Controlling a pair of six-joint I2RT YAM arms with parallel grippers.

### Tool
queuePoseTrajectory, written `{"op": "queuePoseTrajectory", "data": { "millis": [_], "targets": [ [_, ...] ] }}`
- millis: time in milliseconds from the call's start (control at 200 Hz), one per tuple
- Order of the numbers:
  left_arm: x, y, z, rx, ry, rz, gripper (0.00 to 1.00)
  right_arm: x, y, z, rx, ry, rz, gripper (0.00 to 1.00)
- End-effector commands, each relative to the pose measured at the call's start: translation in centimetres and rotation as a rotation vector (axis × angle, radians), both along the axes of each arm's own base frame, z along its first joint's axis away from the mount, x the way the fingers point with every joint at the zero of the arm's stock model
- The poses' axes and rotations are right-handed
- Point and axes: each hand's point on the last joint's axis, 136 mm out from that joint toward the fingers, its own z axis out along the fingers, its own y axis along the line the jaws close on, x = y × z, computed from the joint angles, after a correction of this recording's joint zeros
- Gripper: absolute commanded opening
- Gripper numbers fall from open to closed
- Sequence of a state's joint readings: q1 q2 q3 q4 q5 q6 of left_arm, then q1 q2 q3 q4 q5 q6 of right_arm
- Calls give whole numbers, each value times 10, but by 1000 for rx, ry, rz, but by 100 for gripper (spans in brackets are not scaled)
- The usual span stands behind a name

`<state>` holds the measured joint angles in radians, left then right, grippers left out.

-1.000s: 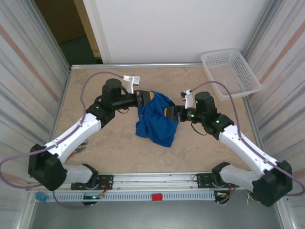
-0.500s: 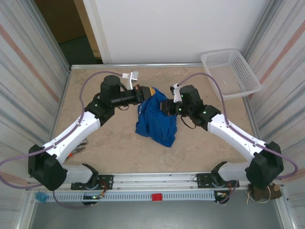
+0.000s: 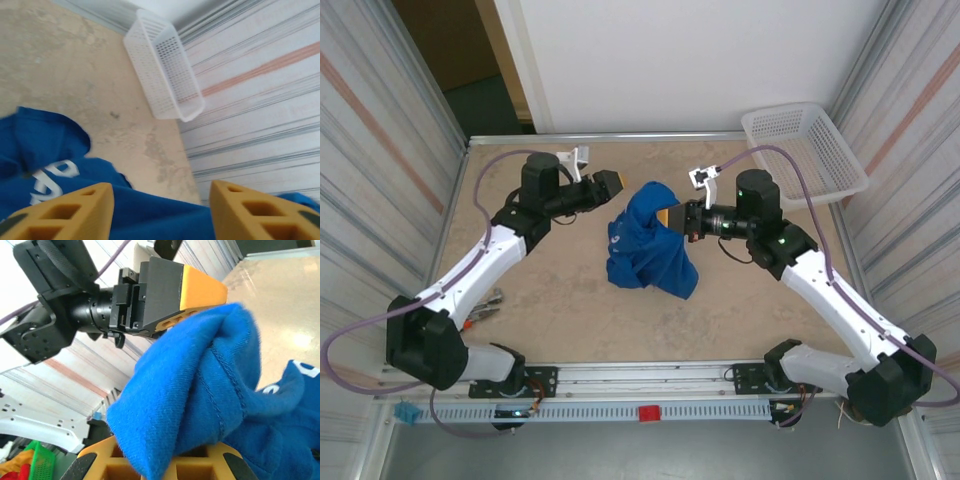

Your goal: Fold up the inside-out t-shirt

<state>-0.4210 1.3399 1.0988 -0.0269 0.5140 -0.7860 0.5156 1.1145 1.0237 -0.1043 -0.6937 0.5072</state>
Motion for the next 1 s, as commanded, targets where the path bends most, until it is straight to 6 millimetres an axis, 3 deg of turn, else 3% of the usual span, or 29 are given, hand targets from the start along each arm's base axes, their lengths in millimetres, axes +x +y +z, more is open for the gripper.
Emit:
{"op": "queuePoseTrajectory", "data": {
  "millis": [0,150,291,461,711,766,872,927,997],
  "targets": [
    [-23,4,14,57,-111,-30,64,-1,0,2,48,12,41,0],
    [-61,-3,17,116,-211,-61,68,9,0,-6,45,40,15,0],
    [-87,-21,5,210,-308,-87,70,14,0,-13,35,65,1,0],
    [-76,-38,-18,307,-301,-88,71,14,-2,-16,33,76,-12,0],
    [-42,-55,-31,393,-320,-61,71,10,-5,-14,46,76,-23,0],
    [-37,-63,-31,401,-329,-84,59,11,-5,-17,42,80,-27,0],
    [-40,-74,-16,357,-347,-178,0,18,-12,-27,22,93,-61,0],
    [-47,-75,0,290,-340,-241,0,29,-22,-40,-9,105,-114,0],
    [-60,-75,27,136,-308,-339,0,52,-41,-68,-88,143,-235,43]
  ]
}}
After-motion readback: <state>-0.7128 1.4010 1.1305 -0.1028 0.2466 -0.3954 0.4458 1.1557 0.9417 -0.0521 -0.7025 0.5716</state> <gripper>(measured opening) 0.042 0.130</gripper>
